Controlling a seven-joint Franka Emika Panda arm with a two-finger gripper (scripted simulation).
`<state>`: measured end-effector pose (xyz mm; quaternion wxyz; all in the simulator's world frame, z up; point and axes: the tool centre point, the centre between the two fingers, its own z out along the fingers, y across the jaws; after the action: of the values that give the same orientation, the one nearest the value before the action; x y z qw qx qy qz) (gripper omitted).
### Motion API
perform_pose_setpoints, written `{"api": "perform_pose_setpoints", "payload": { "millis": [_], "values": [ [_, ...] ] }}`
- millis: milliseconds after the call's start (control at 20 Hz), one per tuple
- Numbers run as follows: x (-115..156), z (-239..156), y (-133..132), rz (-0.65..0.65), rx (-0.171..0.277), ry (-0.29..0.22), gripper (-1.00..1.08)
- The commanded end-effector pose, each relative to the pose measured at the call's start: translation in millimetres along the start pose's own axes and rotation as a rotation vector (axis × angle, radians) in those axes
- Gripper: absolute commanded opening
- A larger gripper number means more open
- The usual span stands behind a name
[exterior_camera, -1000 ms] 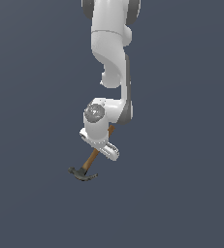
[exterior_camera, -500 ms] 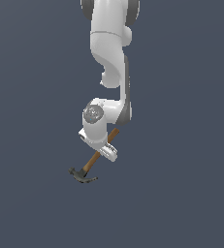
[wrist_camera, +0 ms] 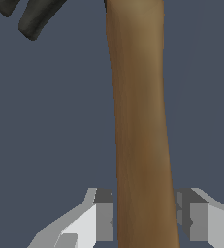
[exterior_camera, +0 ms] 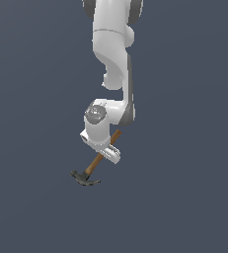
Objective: Pick up the object and move it to a goal position.
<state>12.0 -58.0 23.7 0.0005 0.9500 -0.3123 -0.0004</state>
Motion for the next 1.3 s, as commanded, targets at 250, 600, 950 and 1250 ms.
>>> {"api": "perform_pose_setpoints", "payload": {
  "millis": [250, 600, 950, 1250],
  "values": [
    [-5.8, -31.8, 9.3, 0.0, 0.002, 0.002, -1.0],
    [-17.4, -84.9, 26.8, 0.0, 0.003, 0.001, -1.0],
    [-31.4, -151.3, 48.3, 0.0, 0.003, 0.001, -1.0],
    [-43.5, -213.0, 68.4, 0.0, 0.004, 0.0, -1.0]
  ]
}}
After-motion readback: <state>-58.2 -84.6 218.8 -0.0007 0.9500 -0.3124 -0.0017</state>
